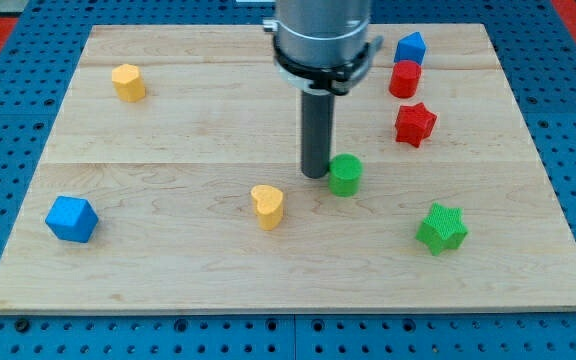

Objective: Push the green circle right a bit

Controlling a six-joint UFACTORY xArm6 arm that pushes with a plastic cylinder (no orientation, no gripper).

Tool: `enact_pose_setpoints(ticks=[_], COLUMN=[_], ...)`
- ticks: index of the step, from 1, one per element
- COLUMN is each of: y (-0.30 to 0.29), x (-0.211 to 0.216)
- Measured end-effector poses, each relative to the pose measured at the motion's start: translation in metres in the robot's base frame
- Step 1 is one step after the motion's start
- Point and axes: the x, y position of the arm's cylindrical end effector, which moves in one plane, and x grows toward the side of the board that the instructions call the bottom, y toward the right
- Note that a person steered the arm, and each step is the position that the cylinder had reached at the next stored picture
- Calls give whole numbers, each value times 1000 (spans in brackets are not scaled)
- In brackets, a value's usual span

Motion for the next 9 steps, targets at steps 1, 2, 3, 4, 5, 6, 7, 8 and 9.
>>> enact_pose_setpoints(ticks=[1,2,3,4,5,6,7,8,9], y=[-23,-23,10,39,48,42,49,74,88], x=[6,24,15,13,13,5,-2,4,4])
